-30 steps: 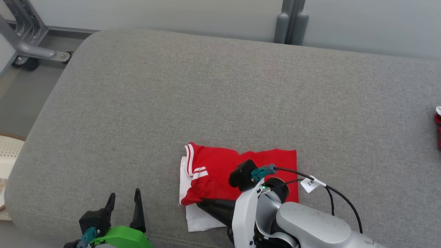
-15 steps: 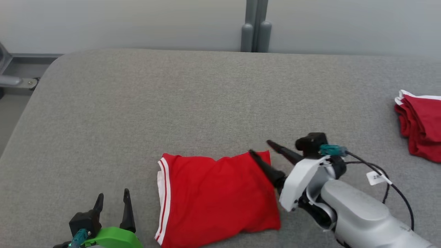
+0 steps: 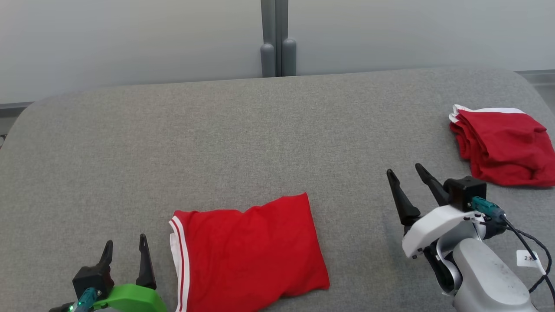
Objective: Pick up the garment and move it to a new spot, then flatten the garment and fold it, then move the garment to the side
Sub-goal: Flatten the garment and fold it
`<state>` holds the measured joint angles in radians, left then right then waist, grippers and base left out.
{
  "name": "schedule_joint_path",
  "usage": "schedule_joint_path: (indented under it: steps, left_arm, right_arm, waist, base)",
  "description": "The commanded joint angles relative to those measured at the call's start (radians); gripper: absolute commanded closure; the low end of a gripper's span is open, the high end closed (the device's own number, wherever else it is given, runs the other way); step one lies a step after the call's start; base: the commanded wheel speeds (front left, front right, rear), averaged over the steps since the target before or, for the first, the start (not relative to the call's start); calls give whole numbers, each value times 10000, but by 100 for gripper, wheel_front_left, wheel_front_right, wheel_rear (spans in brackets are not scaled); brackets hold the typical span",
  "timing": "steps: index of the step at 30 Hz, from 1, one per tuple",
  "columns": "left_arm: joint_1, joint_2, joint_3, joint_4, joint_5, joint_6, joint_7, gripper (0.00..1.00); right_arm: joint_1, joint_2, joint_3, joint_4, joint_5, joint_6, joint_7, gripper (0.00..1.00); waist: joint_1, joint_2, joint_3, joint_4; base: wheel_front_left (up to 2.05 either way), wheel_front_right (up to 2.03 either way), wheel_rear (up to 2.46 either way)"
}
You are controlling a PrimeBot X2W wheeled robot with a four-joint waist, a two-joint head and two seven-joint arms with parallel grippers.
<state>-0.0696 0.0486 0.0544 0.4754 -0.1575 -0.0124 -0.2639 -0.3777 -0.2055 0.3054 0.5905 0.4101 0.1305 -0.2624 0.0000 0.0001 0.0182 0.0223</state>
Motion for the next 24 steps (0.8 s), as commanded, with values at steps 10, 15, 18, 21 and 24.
schedule_joint_path:
  steps: [10, 15, 18, 21, 24]
  left_arm:
    - [396, 45, 318, -218, 325, -98, 7, 0]
    - [512, 43, 384, -331, 283, -92, 7, 0]
    - [602, 43, 390, -360, 260, -94, 7, 0]
    - [688, 43, 378, -398, 244, -110, 7, 0]
    - [769, 43, 336, -466, 216, -91, 7, 0]
  right_arm:
    - [1744, 1150, -2060, -1720, -1896, -3, -21, 0]
    - [2153, 1354, -2298, -1938, -2083, -3, -21, 0]
    - [2294, 1412, -2347, -1972, -2138, -3, -22, 0]
    - [2449, 1456, -2359, -1971, -2172, -3, -22, 0]
    - [2547, 1483, -2342, -2019, -2285, -3, -22, 0]
  waist:
    - [0, -1, -331, -162]
    - [0, -1, -475, -180]
    - [0, -1, -525, -182]
    - [0, -1, -586, -185]
    - [0, -1, -617, -188]
  base:
    - [0, 0, 0]
    - [0, 0, 0]
    - [0, 0, 0]
    - [0, 0, 0]
    - [0, 0, 0]
